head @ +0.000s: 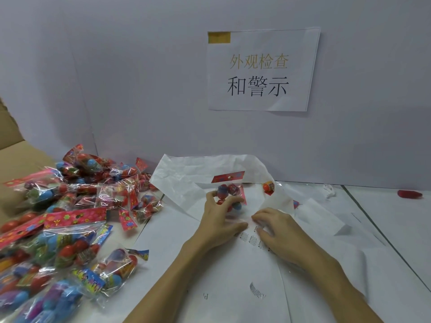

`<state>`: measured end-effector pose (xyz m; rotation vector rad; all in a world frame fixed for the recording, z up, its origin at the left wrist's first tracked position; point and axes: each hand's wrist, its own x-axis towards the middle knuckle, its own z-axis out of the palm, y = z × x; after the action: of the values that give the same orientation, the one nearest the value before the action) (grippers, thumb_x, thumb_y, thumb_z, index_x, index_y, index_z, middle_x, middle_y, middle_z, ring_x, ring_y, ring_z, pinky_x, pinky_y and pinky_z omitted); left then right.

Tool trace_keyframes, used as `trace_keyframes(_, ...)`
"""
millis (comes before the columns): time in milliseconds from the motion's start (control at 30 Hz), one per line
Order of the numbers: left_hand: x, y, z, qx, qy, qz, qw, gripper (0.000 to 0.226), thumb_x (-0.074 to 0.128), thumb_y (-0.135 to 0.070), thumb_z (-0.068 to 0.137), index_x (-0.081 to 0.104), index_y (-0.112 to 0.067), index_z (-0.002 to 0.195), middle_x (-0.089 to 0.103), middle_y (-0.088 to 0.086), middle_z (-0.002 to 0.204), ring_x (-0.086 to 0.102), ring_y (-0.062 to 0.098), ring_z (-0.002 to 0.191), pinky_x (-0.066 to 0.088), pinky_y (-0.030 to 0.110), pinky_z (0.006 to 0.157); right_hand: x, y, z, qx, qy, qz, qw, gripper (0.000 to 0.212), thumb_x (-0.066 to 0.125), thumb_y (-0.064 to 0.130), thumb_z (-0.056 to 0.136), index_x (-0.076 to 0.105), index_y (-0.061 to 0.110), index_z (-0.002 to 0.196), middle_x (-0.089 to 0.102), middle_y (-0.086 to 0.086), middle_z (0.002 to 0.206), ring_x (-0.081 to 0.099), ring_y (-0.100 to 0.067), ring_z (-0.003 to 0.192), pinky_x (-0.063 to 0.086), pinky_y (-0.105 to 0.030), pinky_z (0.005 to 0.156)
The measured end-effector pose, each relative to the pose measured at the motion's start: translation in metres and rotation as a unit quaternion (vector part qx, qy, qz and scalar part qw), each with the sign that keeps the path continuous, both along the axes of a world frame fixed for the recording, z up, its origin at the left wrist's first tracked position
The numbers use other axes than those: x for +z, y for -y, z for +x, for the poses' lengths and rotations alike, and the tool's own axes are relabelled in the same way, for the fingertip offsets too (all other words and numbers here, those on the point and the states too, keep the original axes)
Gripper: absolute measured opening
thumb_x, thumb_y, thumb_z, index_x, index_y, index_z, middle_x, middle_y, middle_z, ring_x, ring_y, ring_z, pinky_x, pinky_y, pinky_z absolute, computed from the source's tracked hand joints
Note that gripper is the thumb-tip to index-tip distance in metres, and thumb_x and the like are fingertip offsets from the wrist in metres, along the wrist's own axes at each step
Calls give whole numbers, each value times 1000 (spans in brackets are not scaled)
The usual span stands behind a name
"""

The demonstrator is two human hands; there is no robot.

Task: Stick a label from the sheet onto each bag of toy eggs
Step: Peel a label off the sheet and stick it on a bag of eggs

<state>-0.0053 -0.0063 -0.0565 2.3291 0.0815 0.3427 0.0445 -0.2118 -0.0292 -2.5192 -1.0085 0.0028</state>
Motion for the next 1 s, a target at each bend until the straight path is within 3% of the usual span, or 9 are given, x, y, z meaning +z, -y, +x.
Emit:
trace_keyframes(167, 0, 5, 1, 6, -9, 53, 999, 22, 77, -42, 91, 76, -43, 113, 28, -7, 143, 28, 14, 132, 27, 22, 109, -5, -4, 2, -38, 21, -26, 999, 41, 53, 6, 102, 66, 21, 138, 56, 11, 131, 57, -11, 117, 49, -28, 99)
trace_keyframes(333, 0, 6, 2, 27, 5, 52, 998, 21, 79, -45, 89, 81, -38, 109, 34, -8, 141, 32, 14, 131, 32, 20, 106, -2, 4, 1, -12, -10, -3, 1000, 36, 66, 36, 101, 68, 23, 134, 59, 16, 128, 58, -5, 113, 46, -20, 97)
trace_keyframes(567, 0, 8, 3, 36, 31, 23, 999, 12, 83, -40, 85, 79, -36, 96, 40, -8, 122, 36, 13, 121, 35, 20, 95, -1, 2, -2, -22, -14, 31, 999, 31, 75, 34, 94, 68, 24, 124, 65, 14, 122, 59, -6, 113, 42, -16, 95)
trace_keyframes(700, 0, 9, 4, 39, 24, 35, 998, 12, 79, -41, 89, 77, -34, 99, 42, -4, 124, 39, 18, 124, 40, 24, 94, 1, 2, -2, -34, -18, 40, 998, 36, 77, 33, 93, 71, 27, 127, 70, 14, 125, 61, -5, 115, 41, -14, 95)
trace_keyframes(867, 1, 10, 4, 33, 3, 71, 997, 16, 70, -44, 97, 75, -35, 109, 40, 1, 142, 38, 20, 133, 44, 27, 103, 6, 4, -2, -46, -27, 48, 997, 38, 79, 36, 91, 73, 32, 129, 75, 8, 120, 60, -1, 95, 37, -5, 80)
trace_keyframes(1000, 3, 12, 3, 32, 3, 74, 997, 17, 68, -42, 99, 75, -33, 111, 40, 2, 140, 39, 21, 132, 45, 30, 103, 7, 4, -1, -41, -17, 36, 998, 34, 77, 35, 93, 72, 30, 126, 73, 14, 121, 63, -3, 109, 38, -4, 88)
